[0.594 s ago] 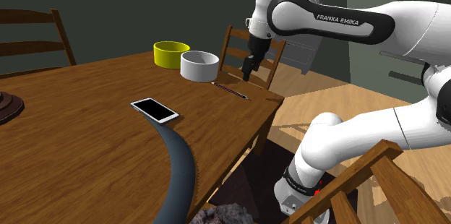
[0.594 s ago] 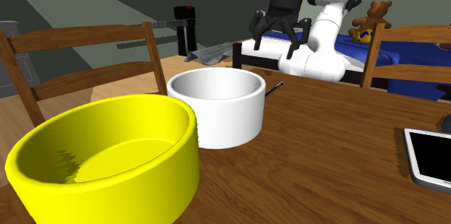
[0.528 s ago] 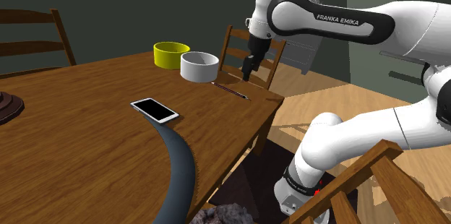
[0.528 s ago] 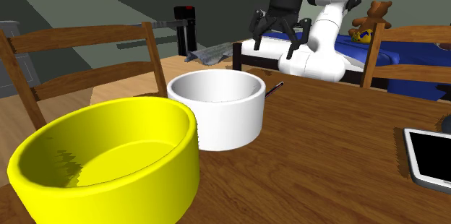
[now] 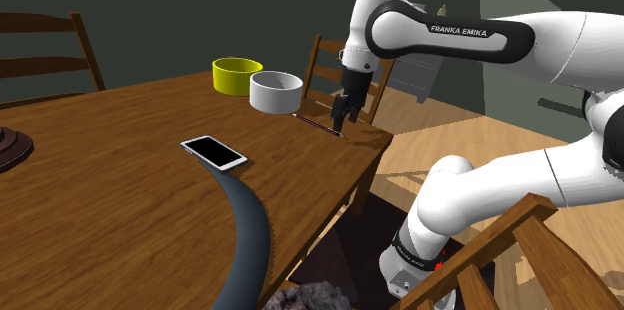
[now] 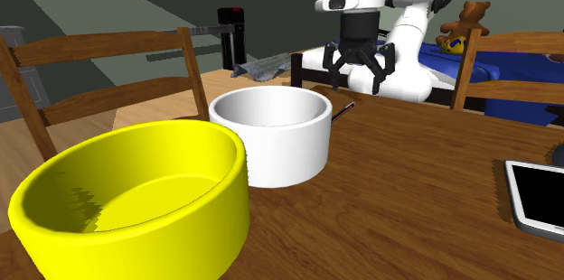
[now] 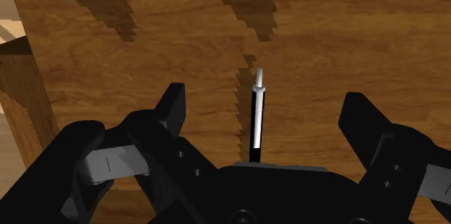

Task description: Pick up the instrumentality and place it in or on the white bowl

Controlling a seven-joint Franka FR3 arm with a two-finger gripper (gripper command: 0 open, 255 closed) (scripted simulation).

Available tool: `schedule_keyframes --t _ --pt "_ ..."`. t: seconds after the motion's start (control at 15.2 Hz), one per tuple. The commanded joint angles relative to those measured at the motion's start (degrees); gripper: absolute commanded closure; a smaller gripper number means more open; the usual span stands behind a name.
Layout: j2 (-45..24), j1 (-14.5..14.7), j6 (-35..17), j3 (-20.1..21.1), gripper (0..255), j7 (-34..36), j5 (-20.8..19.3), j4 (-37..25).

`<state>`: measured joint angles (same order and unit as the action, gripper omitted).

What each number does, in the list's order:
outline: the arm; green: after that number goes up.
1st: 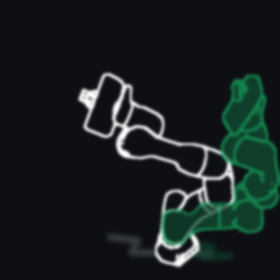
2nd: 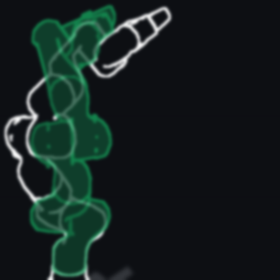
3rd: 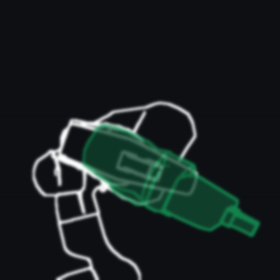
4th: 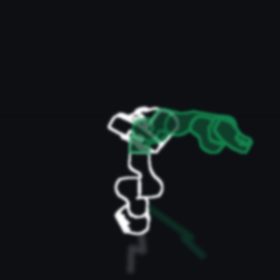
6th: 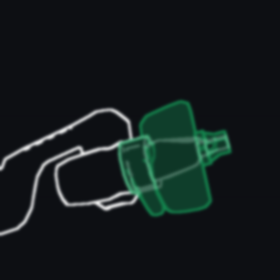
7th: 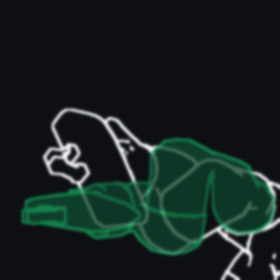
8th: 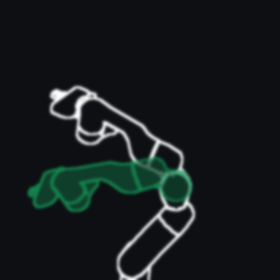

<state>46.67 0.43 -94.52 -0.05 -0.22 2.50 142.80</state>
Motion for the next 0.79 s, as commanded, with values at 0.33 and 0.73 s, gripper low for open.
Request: schedule_keyframes --t 0.33,0.73 --pt "0.7 0.04 -3.23 0.08 0 0.03 0.27 4.01" --pt "0.69 0.05 -3.23 0.09 0 0.03 0.27 3.99"
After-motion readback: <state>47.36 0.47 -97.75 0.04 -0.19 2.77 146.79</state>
